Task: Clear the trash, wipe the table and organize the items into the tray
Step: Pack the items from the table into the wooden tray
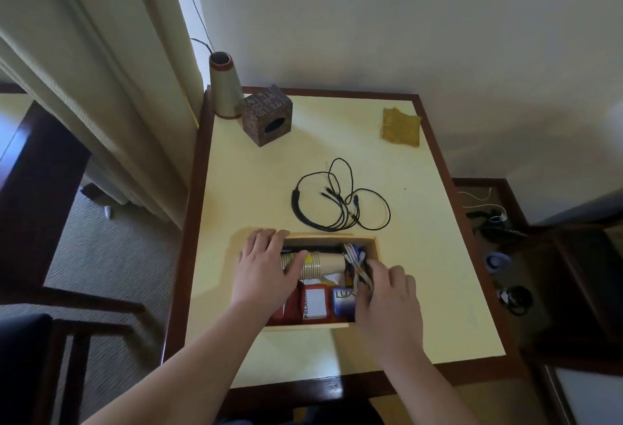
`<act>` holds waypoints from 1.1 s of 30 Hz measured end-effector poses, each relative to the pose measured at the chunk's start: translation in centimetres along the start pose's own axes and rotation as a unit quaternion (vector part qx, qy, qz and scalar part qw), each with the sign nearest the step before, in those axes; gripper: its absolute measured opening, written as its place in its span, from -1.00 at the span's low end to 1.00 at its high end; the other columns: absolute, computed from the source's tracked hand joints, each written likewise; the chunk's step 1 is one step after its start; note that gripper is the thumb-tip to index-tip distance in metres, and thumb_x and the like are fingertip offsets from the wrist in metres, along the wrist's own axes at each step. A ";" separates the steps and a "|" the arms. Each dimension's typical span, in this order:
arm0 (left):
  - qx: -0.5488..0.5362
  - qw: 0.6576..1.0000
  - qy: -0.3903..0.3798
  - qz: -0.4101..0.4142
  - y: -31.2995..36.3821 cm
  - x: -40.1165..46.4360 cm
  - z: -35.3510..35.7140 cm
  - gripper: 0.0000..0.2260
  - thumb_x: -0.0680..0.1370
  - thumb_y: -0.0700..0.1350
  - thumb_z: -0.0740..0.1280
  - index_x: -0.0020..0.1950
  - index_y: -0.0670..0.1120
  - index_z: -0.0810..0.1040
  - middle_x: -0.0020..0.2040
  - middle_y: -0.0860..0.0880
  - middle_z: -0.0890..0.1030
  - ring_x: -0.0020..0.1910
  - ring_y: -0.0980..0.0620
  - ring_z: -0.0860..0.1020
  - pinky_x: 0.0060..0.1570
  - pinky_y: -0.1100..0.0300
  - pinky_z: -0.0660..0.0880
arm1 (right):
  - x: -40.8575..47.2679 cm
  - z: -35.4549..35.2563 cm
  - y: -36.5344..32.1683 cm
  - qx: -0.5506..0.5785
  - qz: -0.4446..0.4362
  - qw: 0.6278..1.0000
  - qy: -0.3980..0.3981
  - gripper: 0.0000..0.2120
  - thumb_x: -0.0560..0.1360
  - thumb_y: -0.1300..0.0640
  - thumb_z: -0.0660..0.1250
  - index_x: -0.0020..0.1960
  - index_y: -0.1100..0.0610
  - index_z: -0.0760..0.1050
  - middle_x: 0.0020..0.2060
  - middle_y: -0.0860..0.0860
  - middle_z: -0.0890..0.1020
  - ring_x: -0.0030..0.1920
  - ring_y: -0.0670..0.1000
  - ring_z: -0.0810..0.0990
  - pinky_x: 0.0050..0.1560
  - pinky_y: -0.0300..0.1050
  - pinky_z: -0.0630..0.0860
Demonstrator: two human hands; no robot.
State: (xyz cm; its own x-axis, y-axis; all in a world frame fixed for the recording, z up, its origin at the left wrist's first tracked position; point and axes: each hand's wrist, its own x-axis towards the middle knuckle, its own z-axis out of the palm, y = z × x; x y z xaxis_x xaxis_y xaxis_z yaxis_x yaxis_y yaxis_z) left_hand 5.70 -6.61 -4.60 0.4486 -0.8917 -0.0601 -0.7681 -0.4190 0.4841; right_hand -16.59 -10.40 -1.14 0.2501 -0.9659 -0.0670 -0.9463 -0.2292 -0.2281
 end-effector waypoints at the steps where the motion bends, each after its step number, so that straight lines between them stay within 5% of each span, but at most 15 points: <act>1: 0.000 1.000 -0.001 0.001 0.0 0.0 0.0 -0.44 0.63 0.35 0.17 0.50 0.05 0.46 0.42 0.03 0.49 0.50 -0.04 0.29 0.44 -0.04 0.37 | 0.1 0.1 0.0 -0.010 -0.046 0.999 -0.006 -0.58 0.59 -0.03 0.35 0.42 -0.07 0.39 0.17 -0.08 0.54 0.10 -0.02 0.48 -0.01 -0.12 0.56; 4: 0.002 1.000 -0.001 0.005 -0.2 0.0 0.1 -0.44 0.63 0.35 0.17 0.50 0.05 0.46 0.42 0.03 0.49 0.49 -0.04 0.30 0.44 -0.03 0.36 | 0.6 0.2 -0.3 -0.076 -0.139 0.985 -0.063 -0.59 0.58 -0.02 0.33 0.43 -0.12 0.46 0.30 -0.15 0.52 0.24 -0.02 0.48 0.15 -0.03 0.49; 7: 0.004 1.000 0.001 0.007 -0.2 0.0 0.2 -0.44 0.63 0.35 0.17 0.50 0.05 0.46 0.42 0.02 0.49 0.49 -0.04 0.29 0.44 -0.03 0.36 | 1.1 -0.3 -0.7 -0.104 -0.125 0.985 -0.057 -0.71 0.59 -0.06 0.29 0.28 -0.09 0.57 0.19 -0.12 0.54 0.19 -0.01 0.49 0.10 -0.01 0.46; 17: 0.002 1.000 0.005 0.004 -0.2 0.0 0.3 -0.42 0.63 0.37 0.15 0.51 0.05 0.44 0.44 0.04 0.48 0.51 -0.03 0.29 0.47 -0.04 0.35 | 1.8 -0.6 -0.8 -0.128 -0.117 0.981 -0.092 -0.69 0.64 -0.13 0.16 0.28 -0.05 0.50 0.23 -0.05 0.47 0.24 0.02 0.39 0.19 0.00 0.42; 25: 0.000 1.000 -0.001 -0.013 0.2 0.0 0.0 -0.42 0.63 0.38 0.15 0.53 0.09 0.41 0.48 0.09 0.44 0.55 0.01 0.24 0.48 -0.03 0.31 | 5.5 -2.1 2.1 0.048 -0.101 0.992 -0.050 -0.77 0.63 -0.06 0.30 0.24 -0.08 0.57 0.05 -0.11 0.42 0.10 -0.11 0.35 0.05 -0.18 0.47; 33: -0.006 1.000 0.002 -0.021 0.5 -0.1 -0.1 -0.41 0.62 0.39 0.16 0.53 0.09 0.42 0.48 0.09 0.43 0.55 0.03 0.21 0.48 -0.05 0.33 | 11.7 -2.7 3.9 0.140 -0.149 0.977 -0.059 -0.89 0.58 0.11 0.39 0.08 0.00 0.64 -0.09 -0.15 0.57 -0.04 -0.08 0.57 -0.09 -0.22 0.47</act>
State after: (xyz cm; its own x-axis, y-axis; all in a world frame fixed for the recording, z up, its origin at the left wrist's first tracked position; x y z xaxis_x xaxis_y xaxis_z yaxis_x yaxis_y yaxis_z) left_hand 5.34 -6.71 -4.29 0.4818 -0.8729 -0.0774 -0.7433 -0.4539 0.4914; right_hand -17.91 -22.90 -0.22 0.5431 -0.8371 -0.0653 -0.7392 -0.4398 -0.5100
